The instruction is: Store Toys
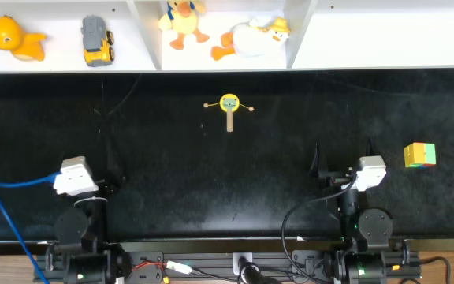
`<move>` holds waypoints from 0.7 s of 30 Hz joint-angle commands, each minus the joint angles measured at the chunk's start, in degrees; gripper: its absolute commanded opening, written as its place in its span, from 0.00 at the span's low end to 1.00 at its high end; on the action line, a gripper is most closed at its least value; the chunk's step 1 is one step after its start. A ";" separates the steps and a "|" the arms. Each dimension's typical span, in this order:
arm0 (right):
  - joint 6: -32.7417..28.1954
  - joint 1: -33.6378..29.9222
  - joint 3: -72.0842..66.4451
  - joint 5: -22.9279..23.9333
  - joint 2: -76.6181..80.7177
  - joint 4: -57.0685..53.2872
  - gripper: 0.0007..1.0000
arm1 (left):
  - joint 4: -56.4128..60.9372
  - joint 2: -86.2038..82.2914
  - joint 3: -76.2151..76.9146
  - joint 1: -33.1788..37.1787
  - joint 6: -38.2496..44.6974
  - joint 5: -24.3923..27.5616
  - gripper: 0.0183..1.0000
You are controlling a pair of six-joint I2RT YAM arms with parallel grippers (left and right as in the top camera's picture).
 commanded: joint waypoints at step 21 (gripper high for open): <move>-0.17 -0.07 -0.76 0.55 -0.48 0.24 1.00 | 2.08 -0.74 -1.79 -5.03 -0.63 1.20 1.00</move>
